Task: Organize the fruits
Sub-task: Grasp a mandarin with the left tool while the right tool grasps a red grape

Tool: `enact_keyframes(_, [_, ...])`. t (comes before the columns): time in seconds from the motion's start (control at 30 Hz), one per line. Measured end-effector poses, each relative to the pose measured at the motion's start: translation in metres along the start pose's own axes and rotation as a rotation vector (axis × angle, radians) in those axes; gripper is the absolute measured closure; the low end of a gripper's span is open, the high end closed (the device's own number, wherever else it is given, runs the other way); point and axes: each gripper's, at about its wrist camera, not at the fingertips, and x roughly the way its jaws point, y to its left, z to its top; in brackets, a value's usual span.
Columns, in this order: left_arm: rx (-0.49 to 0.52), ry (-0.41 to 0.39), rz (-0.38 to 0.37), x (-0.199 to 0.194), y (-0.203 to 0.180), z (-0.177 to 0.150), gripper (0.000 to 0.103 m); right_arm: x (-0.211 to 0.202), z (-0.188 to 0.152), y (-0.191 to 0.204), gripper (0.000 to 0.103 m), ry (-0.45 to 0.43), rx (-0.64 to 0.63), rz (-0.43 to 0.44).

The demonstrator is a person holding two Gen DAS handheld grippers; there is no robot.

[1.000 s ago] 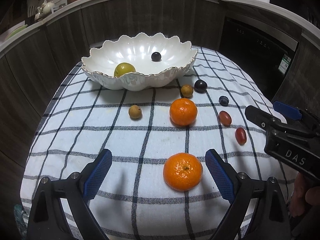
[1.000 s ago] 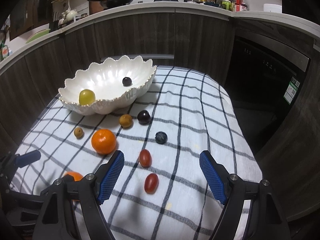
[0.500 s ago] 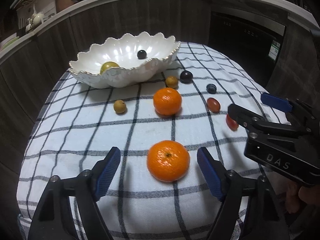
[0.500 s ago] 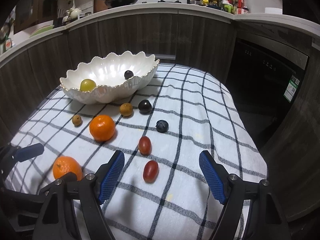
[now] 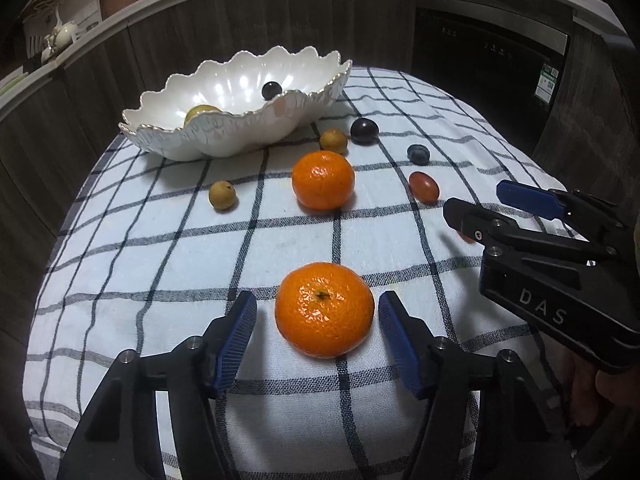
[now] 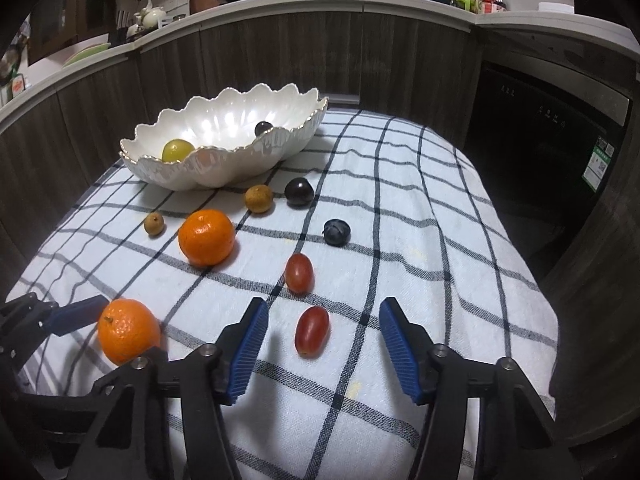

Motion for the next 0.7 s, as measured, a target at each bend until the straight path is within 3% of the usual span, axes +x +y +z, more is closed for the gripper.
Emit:
enact_keyframes(0.1, [-0.005, 0.010, -0.006, 0.003, 0.001, -0.001, 0.041, 0.003, -0.001, 0.000, 0.050, 0.009, 0.001, 0.010])
enact_keyframes(0.27, [-0.002, 0.007, -0.015, 0.004, 0.000, -0.002, 0.043, 0.012, -0.003, 0.004, 0.066, 0.045, -0.013, 0.025])
enact_keyframes(0.43, [-0.008, 0.003, -0.033, 0.004, 0.000, -0.001, 0.050, 0.016, -0.004, 0.003, 0.068, 0.056, -0.011, 0.032])
enact_keyframes(0.7, [0.001, -0.006, -0.028, 0.002, -0.001, -0.001, 0.057, 0.018, -0.005, 0.003, 0.081, 0.063, -0.015, 0.038])
